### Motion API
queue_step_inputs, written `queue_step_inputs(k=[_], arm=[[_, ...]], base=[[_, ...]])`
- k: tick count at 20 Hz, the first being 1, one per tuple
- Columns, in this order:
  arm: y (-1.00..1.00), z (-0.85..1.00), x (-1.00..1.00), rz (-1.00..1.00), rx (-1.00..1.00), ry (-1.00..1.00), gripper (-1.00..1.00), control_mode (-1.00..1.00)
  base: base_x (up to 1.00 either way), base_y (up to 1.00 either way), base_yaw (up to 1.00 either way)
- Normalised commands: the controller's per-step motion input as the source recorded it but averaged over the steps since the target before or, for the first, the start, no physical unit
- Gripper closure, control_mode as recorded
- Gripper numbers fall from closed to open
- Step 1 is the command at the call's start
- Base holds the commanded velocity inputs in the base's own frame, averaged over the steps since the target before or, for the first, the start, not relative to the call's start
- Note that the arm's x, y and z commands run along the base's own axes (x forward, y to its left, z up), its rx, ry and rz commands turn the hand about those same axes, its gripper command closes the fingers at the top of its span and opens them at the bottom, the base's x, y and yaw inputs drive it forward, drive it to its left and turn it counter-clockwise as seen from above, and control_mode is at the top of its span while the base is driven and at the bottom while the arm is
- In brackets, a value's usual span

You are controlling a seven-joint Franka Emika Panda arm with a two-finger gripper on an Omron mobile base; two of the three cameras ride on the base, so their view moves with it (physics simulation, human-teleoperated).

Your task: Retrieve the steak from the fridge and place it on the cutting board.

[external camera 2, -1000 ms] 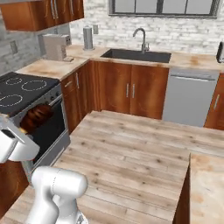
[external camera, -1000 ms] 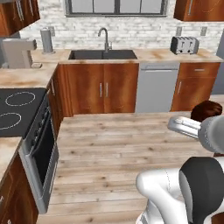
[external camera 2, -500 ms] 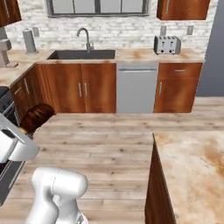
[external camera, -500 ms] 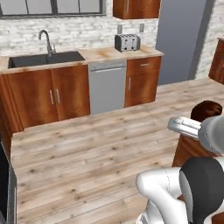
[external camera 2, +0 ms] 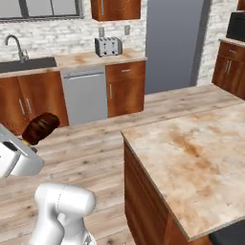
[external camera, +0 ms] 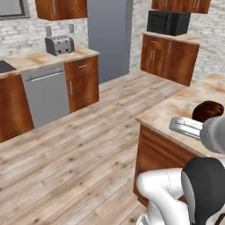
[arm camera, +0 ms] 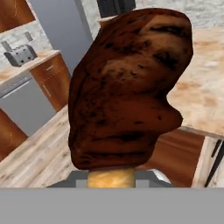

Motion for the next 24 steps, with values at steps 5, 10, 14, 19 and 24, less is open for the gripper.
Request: queue_step_inputs(k=[5,10,14,19,24], arm=[[0.0,0.0,0.0,0.0,0.0,0.0,1.0,1.0],[0.0,0.0,0.0,0.0,0.0,0.0,1.0,1.0],[0.0,0.0,0.0,0.0,0.0,0.0,1.0,1.0],[0.0,0.0,0.0,0.0,0.0,0.0,1.0,1.0],[0.0,0.0,0.0,0.0,0.0,0.0,1.0,1.0]], base=[[0.0,-0.28,-0.65],[0.01,-0.26,-0.66],[0.03,-0.17,-0.64],[0.03,-0.11,-0.62],[0.04,-0.05,-0.58]])
